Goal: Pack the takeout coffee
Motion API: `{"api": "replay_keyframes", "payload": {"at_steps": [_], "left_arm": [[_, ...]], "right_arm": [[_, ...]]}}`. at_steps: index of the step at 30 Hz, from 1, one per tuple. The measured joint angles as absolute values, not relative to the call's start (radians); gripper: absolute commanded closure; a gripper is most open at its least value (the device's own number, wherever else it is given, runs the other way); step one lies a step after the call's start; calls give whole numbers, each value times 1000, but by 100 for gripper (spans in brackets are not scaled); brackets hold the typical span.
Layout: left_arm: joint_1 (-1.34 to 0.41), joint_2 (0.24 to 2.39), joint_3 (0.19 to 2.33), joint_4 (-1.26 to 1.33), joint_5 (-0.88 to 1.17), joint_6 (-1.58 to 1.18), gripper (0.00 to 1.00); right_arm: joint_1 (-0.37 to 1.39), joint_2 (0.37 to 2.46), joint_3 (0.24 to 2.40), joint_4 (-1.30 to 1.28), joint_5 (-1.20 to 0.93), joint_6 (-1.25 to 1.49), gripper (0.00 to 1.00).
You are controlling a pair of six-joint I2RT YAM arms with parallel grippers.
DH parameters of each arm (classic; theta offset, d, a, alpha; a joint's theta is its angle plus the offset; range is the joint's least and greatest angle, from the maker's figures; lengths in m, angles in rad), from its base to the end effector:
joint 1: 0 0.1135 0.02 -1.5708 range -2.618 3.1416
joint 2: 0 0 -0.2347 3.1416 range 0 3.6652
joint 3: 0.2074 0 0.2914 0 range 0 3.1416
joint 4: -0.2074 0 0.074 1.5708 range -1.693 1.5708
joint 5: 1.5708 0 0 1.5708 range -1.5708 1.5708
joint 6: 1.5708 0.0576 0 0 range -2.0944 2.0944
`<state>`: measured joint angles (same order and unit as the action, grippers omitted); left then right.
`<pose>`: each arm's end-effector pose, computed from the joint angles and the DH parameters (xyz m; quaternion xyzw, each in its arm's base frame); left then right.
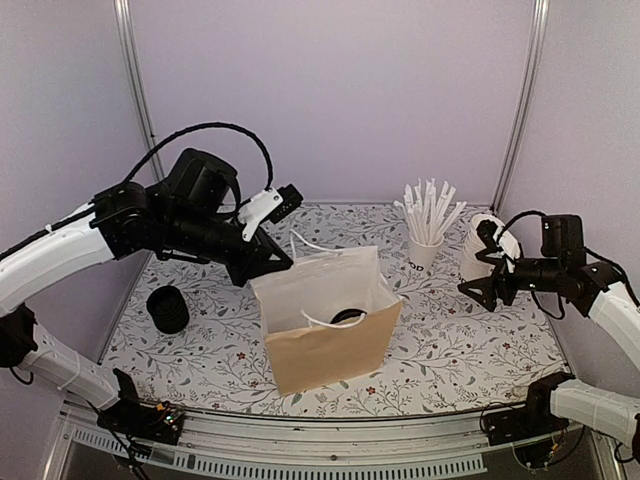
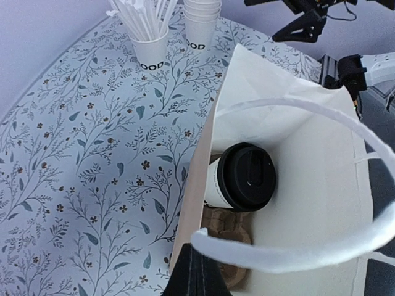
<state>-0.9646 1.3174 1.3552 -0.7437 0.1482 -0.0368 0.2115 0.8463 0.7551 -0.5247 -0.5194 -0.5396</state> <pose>0.1887 -0.2872 0.3265 0.4329 0.7959 -0.2596 0.3344 0.2434 0.0815 0.2514 -0.4246 0.7553 0.1525 0.4754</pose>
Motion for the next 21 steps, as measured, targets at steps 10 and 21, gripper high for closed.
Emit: {"api": "replay_keyframes", "payload": {"at_steps": [10,21], "left_arm": [[-971,1320,1388,-725,-29,99,100],[-1134,1267,1249,-604,-88,105,100]], "right_arm": [[195,846,666,-393,-615,-490,5],[194,879,666,-374,-642,-490,5]]}}
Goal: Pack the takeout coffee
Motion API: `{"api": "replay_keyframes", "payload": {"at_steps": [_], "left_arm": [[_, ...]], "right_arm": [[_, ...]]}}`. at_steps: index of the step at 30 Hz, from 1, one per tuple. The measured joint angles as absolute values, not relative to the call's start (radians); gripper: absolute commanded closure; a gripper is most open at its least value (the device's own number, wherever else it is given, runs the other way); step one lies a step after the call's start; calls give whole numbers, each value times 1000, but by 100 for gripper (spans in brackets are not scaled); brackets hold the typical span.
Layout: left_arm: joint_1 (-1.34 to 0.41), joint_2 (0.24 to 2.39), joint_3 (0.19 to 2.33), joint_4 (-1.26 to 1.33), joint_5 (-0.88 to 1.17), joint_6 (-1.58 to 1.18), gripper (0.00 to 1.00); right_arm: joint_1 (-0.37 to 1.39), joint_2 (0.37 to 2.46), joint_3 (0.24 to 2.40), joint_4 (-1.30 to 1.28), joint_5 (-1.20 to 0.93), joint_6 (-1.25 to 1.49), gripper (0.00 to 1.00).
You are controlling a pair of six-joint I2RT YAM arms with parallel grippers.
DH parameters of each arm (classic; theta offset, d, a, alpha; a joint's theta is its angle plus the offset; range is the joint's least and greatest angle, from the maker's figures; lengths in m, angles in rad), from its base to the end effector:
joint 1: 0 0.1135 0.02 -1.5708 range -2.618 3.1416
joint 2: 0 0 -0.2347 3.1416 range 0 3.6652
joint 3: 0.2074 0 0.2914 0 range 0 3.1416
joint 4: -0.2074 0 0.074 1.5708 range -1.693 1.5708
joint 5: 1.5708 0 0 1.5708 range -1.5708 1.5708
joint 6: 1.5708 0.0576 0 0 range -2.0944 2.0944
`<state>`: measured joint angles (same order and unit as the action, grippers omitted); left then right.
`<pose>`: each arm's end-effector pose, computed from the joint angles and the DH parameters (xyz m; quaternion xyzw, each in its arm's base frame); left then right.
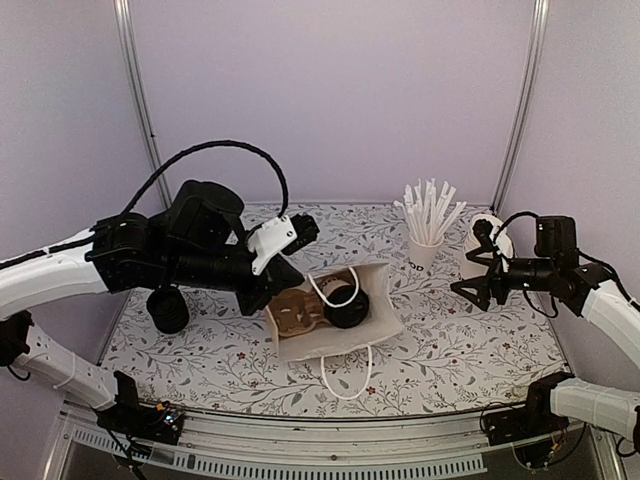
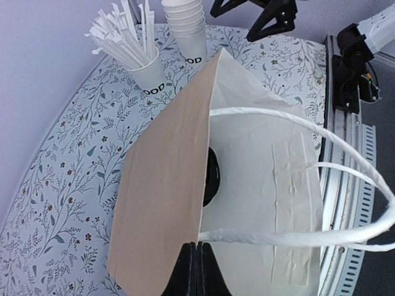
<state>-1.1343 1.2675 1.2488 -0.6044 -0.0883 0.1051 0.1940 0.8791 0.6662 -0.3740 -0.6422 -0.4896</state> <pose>0.1495 -0.3085 0.3155 0.4999 0.7353 -0.1902 0.4162 0.2502 0.0843 0.2261 -0.4208 0.7380 0.2091 0.4843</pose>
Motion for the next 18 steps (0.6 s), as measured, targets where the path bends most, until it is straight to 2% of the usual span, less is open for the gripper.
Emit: {"api": "replay_keyframes", "payload": {"at_steps": [11,18], "left_arm": [[-1296,1256,1190,-557,-168,78,99],[-1316,1256,1181,-537,-198,82,99]], "right_arm": [[194,904,666,-374,-657,-494,5],[194,905,666,-374,-661,-496,5]]}}
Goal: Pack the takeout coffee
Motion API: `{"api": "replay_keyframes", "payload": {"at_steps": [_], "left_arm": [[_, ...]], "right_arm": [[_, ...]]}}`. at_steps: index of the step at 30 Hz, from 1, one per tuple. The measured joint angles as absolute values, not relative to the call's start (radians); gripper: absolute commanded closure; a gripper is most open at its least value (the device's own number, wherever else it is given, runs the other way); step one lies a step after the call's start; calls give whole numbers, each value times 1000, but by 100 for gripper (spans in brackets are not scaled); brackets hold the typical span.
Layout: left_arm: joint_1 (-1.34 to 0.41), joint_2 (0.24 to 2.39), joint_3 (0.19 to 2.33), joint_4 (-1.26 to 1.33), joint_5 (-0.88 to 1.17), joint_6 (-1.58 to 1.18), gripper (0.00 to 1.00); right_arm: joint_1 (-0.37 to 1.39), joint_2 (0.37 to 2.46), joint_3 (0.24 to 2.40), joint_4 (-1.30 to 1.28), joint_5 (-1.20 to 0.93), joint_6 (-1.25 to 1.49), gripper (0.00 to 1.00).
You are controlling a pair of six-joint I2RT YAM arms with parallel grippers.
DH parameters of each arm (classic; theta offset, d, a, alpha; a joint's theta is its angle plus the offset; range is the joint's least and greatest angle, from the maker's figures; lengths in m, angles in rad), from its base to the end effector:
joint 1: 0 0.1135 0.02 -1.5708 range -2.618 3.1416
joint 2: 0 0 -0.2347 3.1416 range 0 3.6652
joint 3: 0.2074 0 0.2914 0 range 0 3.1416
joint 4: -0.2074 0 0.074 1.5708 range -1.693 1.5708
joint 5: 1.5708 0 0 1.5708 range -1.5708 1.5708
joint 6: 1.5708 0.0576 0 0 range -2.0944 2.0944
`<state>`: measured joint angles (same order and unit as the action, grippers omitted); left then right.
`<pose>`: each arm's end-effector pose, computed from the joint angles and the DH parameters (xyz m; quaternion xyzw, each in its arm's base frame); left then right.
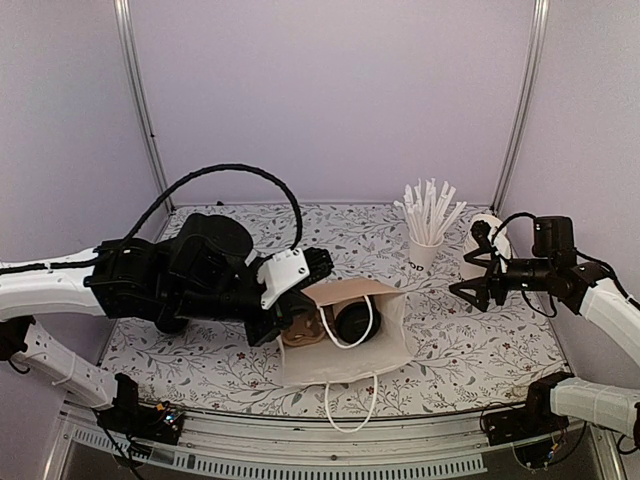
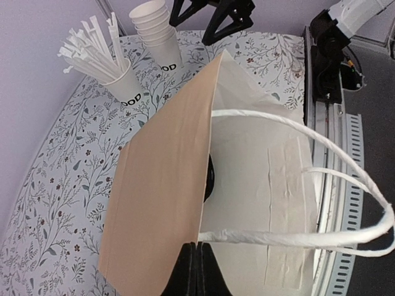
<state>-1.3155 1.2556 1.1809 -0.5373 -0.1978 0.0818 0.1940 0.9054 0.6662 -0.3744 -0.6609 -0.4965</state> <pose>0.0975 -0.3289 0.3002 0.5330 0.7054 -0.1941 0.4251 0.2523 0.0856 0.2201 -0.4248 0.7395 0.2191 0.4740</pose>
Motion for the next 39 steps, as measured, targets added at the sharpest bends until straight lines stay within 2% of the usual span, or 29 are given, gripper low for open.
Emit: {"api": "replay_keyframes", "payload": {"at_steps": [6,10,16,23,30,36,39], "left_arm": [[-1315,1256,1181,-535,-227,105,98],[-1290,1259,1196,-542,-229,123,94],[-1146,1267,1227,-535,-181,144,90],[-984,1298,1242,-511,-115,164,69],[-933,1311,1253,-506,-118,151,47],[-915,1255,1241,-508,-145,118,36],[-908,1193,1213,-503,-147,99,34]], "right_arm": [[194,905,667,-375,-659,-497,7],[194,923,702,-389,-625,-490,9],[194,1046,862,-401,-572,-477,12],[194,1232,1022,-405,-551,-461,14],[193,1366,1127,-403,-514,-427,20],[193,1448,1196,-402,-492,-402,26],[193,1486,1226,-399,-487,-390,38]]}}
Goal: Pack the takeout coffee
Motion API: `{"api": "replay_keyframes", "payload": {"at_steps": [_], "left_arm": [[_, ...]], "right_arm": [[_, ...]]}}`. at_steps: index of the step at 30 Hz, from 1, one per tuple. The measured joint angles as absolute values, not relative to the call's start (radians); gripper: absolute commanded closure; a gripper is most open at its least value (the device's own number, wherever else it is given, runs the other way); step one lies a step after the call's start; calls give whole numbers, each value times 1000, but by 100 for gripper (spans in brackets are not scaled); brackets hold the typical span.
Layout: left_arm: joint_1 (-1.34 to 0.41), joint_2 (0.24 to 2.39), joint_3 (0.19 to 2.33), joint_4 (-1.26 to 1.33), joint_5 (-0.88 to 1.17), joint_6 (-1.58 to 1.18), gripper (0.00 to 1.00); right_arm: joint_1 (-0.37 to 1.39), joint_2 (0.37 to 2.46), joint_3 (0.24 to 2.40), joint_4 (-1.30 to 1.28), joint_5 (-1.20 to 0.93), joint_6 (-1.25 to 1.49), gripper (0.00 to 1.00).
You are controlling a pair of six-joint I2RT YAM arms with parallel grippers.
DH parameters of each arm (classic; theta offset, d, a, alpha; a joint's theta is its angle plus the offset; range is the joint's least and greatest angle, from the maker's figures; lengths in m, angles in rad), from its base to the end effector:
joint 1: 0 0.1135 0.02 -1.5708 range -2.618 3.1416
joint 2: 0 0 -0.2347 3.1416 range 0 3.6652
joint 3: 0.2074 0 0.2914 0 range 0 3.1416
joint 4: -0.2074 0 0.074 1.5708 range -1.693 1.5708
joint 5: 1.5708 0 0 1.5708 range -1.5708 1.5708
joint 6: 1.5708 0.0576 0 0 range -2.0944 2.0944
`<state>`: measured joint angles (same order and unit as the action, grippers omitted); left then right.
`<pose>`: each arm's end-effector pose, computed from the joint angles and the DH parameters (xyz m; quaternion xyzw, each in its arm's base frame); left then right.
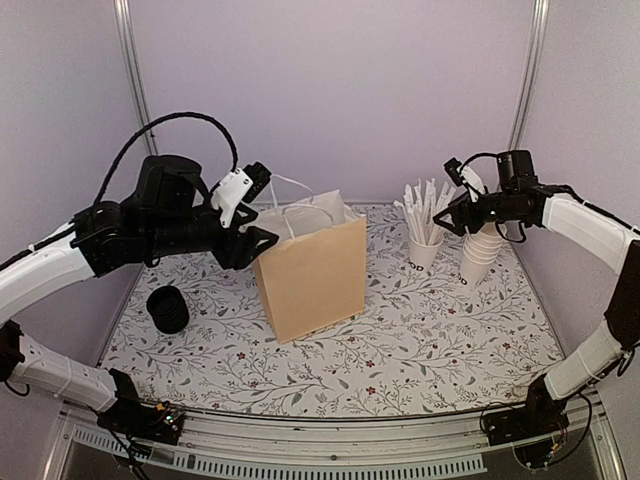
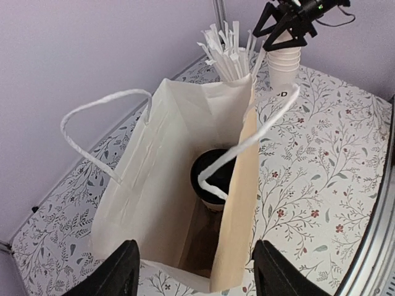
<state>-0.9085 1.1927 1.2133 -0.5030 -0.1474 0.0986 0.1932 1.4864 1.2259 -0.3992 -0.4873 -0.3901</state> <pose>0.2116 -0.2576 0.3367 0.3783 0.7657 -0.1455 0.4994 0.3775 0.1013 0.2554 -0.3522 0.8042 0.1736 0.4462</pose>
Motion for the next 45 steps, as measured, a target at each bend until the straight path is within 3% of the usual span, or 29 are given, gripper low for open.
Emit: {"api": "replay_keyframes", "payload": {"at_steps": [5,9,11,24,35,45], "left_arm": [[-905,1101,1158,-487,-152,66,33],[-902,1043,1100,-473,-176,40,32],[-899,1003,1056,-460,-195,30,31],[-817,775,731,-316,-305,-59,25],[-722,732,654,-218,-324,-73,25],[-674,732,644,-184,-299,-77,25]], "right_arm": [[193,1531,1253,-400,-488,-373,54],[193,1542,1256,-405,-489,-363,90],[193,1542,1256,-406,-490,-357,99],[193,1385,1420,-564,-475,-359,100],[193,1236,1601,-700,-511,-383,100],[194,1233,1740,-760,-802,-374,100]]}}
